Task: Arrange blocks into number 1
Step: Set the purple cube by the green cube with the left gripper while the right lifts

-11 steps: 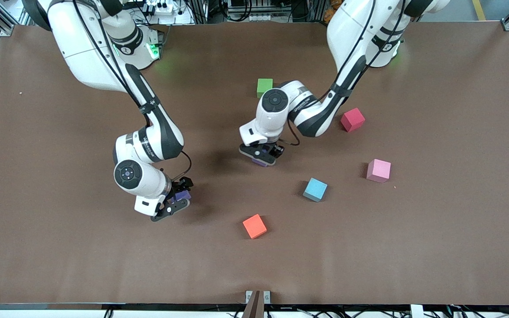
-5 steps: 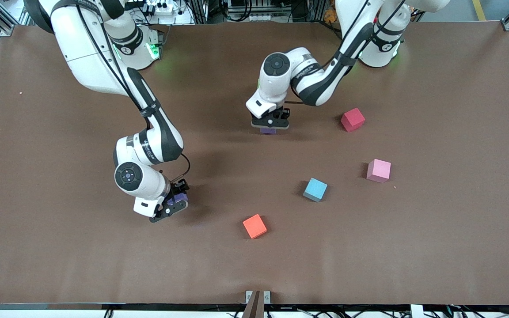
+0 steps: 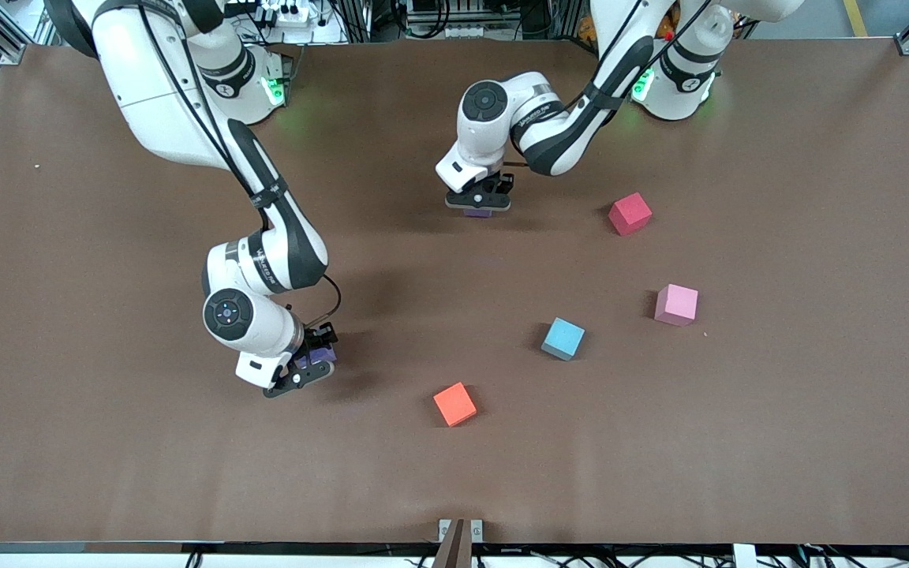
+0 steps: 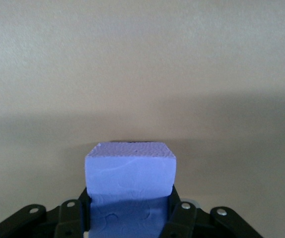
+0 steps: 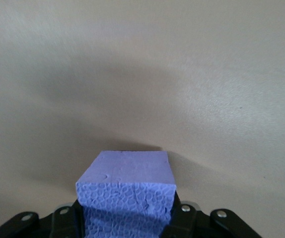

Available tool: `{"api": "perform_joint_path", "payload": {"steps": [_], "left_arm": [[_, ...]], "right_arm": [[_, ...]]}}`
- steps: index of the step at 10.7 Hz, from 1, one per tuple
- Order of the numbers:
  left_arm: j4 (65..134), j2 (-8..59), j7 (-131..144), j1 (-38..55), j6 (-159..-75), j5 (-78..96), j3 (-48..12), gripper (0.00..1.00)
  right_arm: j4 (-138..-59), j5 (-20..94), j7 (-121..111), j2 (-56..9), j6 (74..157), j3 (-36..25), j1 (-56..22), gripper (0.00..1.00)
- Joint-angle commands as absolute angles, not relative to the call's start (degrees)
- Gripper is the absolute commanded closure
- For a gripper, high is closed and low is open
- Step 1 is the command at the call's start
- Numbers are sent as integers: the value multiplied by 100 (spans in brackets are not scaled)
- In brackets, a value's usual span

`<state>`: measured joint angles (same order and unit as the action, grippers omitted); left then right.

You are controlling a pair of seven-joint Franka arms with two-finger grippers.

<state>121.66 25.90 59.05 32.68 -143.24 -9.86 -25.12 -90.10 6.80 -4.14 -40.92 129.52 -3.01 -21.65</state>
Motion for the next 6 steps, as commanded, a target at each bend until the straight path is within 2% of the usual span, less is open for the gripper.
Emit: {"api": "perform_joint_path", "payload": {"steps": [1, 6], "left_arm": [[12234, 2566, 6100, 3190, -14344, -1020, -2663, 100], [12234, 2672, 6301, 3252, -14388, -993, -2759, 100]], "right_arm": [[-9219, 765, 724, -3482, 12719, -413, -2443, 56], [-10079, 765, 1896, -2647, 12779, -404, -2549, 56]]}}
